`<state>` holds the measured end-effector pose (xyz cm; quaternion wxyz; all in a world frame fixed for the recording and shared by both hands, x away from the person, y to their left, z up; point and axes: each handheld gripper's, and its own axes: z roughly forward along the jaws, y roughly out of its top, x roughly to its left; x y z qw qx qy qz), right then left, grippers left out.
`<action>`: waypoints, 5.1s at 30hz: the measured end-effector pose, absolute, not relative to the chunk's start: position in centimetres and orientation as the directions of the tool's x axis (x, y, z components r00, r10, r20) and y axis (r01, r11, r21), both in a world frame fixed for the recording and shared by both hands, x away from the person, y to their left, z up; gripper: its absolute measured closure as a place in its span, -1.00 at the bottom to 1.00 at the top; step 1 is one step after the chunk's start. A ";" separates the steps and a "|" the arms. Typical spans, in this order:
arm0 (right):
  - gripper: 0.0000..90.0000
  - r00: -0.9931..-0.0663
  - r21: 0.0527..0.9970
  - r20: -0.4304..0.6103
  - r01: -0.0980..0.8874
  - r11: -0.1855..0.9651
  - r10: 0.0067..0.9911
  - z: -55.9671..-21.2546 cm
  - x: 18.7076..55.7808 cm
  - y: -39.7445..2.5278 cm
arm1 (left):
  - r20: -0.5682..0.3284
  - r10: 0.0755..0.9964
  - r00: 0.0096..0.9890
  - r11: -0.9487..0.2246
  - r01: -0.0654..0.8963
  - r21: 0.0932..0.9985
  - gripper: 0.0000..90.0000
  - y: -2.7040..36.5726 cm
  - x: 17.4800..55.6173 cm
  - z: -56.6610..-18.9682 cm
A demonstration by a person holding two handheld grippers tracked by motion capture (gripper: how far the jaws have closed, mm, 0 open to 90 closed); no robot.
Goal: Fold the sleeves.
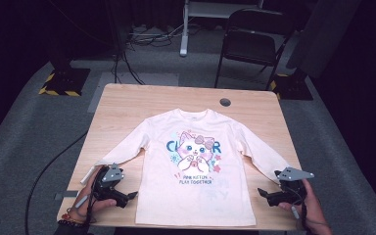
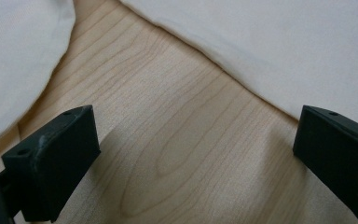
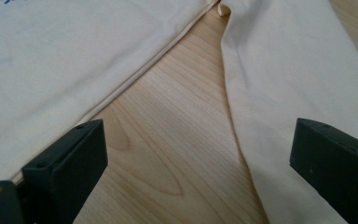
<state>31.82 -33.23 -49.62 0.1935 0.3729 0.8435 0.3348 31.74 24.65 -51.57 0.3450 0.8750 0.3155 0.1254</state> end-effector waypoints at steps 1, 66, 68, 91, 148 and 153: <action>-0.91 -0.645 0.708 -0.080 0.500 0.499 0.760 -49.6 31.9 -33.3 | 0.002 0.639 0.769 -0.563 0.466 0.683 -0.99 24.6 31.7 -51.6; -0.73 -0.432 0.739 0.017 0.613 0.279 0.902 -51.3 32.6 -41.7 | 0.002 0.639 0.769 -0.563 0.466 0.683 -0.99 24.6 31.7 -51.6; -0.64 -0.433 0.744 0.008 0.604 0.284 0.901 -51.4 32.6 -41.6 | 0.002 0.639 0.769 -0.563 0.466 0.683 -0.99 24.6 31.7 -51.6; -0.37 -0.346 0.758 0.023 0.618 0.209 0.938 -51.4 33.1 -43.1 | 0.002 0.640 0.768 -0.562 0.466 0.683 -0.99 24.6 31.7 -51.6; 0.76 -0.575 0.872 0.036 0.418 0.256 0.817 -46.7 34.0 -32.4 | 0.002 0.642 0.767 -0.562 0.468 0.682 -0.99 24.7 31.7 -51.6; 0.76 -0.611 0.869 0.023 0.403 0.286 0.791 -46.6 34.2 -30.6 | 0.003 0.643 0.766 -0.561 0.468 0.683 -0.99 24.6 31.7 -51.6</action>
